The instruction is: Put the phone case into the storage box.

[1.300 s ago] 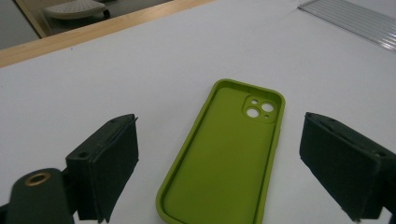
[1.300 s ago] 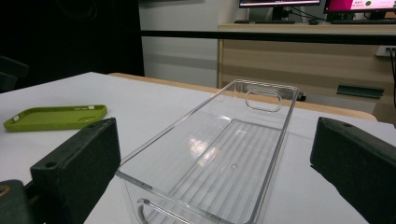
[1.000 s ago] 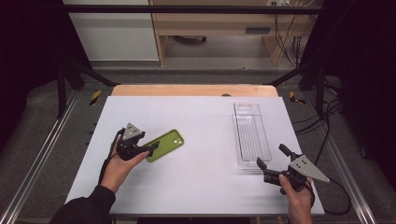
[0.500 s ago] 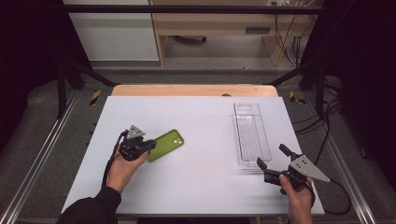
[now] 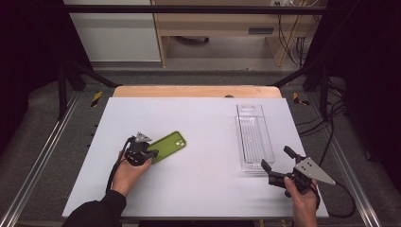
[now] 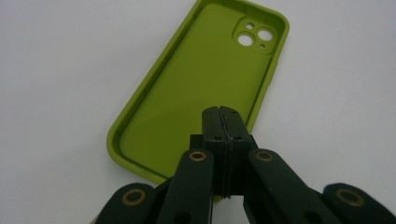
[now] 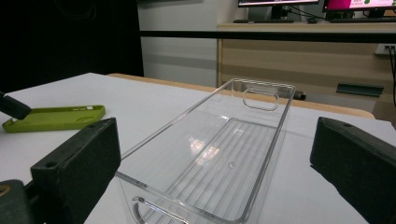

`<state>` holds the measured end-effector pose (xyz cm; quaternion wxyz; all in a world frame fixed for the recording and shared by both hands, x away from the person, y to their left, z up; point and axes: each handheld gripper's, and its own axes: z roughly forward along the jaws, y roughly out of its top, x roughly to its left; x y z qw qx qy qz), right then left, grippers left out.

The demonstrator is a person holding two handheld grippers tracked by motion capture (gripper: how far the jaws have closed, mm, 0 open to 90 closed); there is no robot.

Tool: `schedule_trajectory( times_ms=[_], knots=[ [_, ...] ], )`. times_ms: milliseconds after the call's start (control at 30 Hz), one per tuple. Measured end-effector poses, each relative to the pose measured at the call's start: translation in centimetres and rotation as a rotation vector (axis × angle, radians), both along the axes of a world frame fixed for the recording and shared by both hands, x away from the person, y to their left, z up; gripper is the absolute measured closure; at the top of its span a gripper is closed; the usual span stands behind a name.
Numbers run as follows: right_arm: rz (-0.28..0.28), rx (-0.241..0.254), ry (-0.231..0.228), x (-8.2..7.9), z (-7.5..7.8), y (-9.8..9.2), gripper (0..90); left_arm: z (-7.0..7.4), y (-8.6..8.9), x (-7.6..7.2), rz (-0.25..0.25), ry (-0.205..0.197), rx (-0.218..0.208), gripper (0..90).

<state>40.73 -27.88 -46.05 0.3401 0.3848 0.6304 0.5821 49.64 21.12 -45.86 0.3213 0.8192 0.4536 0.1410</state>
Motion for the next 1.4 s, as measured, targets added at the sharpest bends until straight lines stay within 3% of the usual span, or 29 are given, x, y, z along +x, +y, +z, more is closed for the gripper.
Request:
schedule_trajectory(
  times_ms=[200,567,800,1033,1400],
  knots=[
    [0.004,-0.001,-0.003,0.0,0.0,0.0,2.1,-0.5,0.5,-0.3,-0.005,0.03,0.005,90.0],
    [0.005,-0.01,0.0,0.0,-0.1,0.1,2.1,-0.2,1.3,-1.3,-0.045,0.071,0.028,90.0],
    [0.005,-0.011,-0.002,0.0,-0.1,0.0,2.1,-0.1,2.0,-2.7,-0.066,0.088,0.028,90.0],
    [0.013,-0.025,-0.001,0.0,-0.1,0.2,1.9,0.0,3.1,-5.1,-0.093,0.103,0.038,90.0],
    [0.015,-0.031,0.006,0.0,-0.2,0.3,2.0,-0.1,4.9,-7.6,-0.111,0.118,0.014,90.0]
  ],
)
